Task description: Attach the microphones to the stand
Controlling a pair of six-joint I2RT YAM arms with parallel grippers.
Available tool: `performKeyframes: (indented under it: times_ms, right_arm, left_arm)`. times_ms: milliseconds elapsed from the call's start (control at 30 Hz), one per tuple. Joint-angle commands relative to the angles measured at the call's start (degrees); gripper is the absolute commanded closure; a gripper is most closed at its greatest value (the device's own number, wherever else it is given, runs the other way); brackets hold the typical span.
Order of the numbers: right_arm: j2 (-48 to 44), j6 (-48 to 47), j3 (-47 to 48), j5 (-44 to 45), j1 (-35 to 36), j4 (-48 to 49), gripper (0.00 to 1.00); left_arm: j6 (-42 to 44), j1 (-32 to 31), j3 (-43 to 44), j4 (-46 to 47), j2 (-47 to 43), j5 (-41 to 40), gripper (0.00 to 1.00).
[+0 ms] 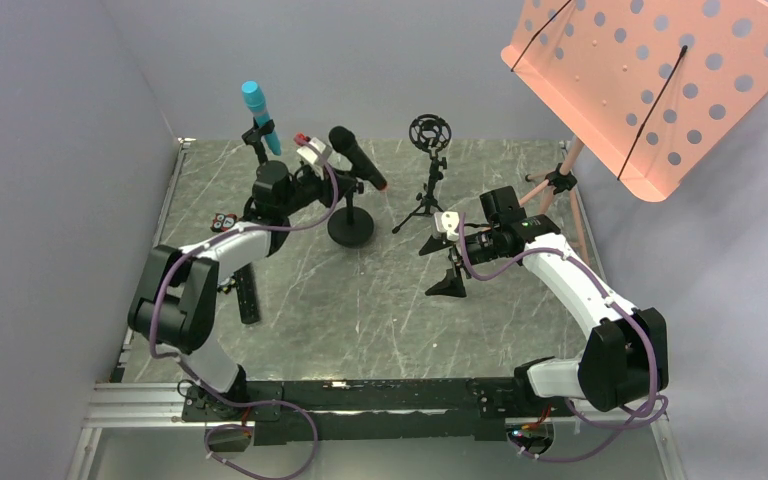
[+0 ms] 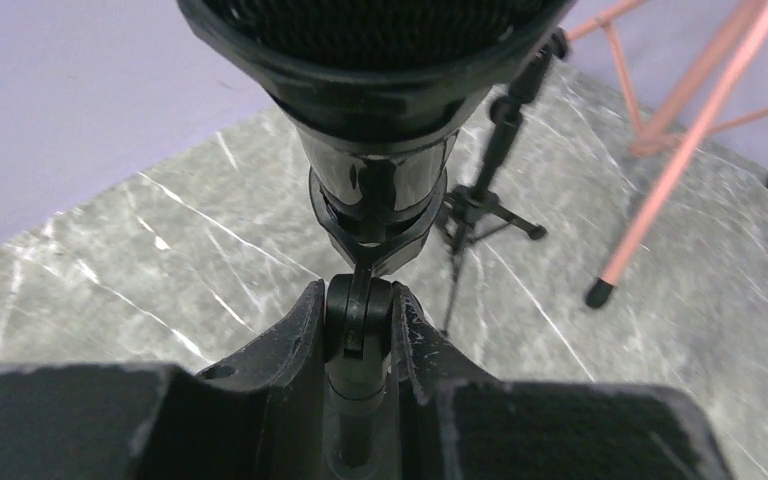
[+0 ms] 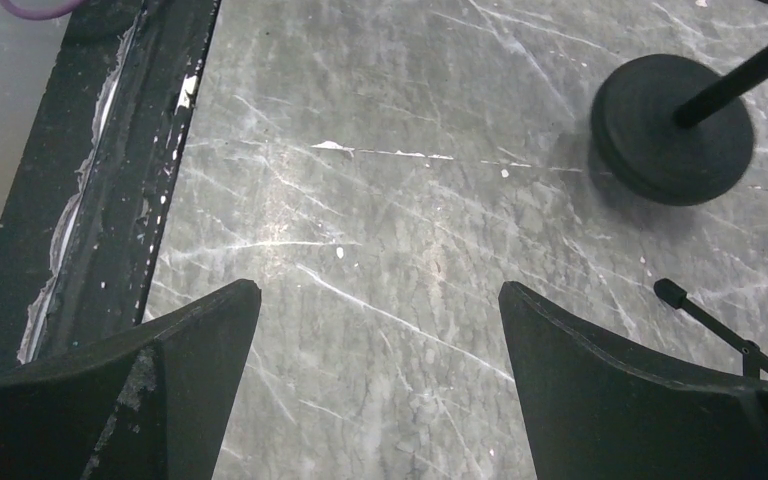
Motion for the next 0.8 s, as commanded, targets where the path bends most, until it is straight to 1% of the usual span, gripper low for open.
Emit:
performKeyframes:
  times_ms: [0,67,167,367,467,600,667,700,767]
  right_arm:
    - [-1.0,-1.5,1.7,-0.6,-0.2,0.4,0.04]
    - [-0.9,-1.7,1.7,-0.3,-0.2,0.1,0.04]
    - [-1.1,-1.6,1.6,0.0,-0.2,0.5,0.04]
    - [-0.4,-2.0,1.9,0.3,-0.2,-0.1,0.04]
    - [0.0,-2.4,2.0,0.2,-0.2,-0.5,0.04]
    - [0.6,-3.1,2.3,0.3,-0.2,-1.2,0.04]
    - [1.0,-3.3,2.3,0.3,-0.2,-1.5,0.04]
    - [1.1,-3.3,2.3,0.4,-0.2,-1.5,0.04]
    - [1.3,-3.3,2.3,0.5,-0.2,-1.4,0.04]
  left_arm:
    - [1.9,2.3,10.0,9.4,3.6,-3.9,1.00]
    - [2.6,3.2,13.1,8.6,7.0,-5.8,1.00]
    - [2.6,4.9,16.4,10.0,11.2,-8.2,1.00]
    - [2.3,7.2,23.9,10.6,18.9,-7.8,1.00]
    - [2.4,7.9,24.0,11.8,20.8,-8.0,1.00]
    - [1.6,8.7,21.2,14.7,20.8,-7.3,1.00]
    - [1.9,8.7,20.1,14.6,20.5,-6.7,0.96]
    - [1.9,8.7,19.4,14.5,20.2,-6.5,0.91]
    - [1.5,8.7,17.7,15.4,19.6,-6.4,0.72]
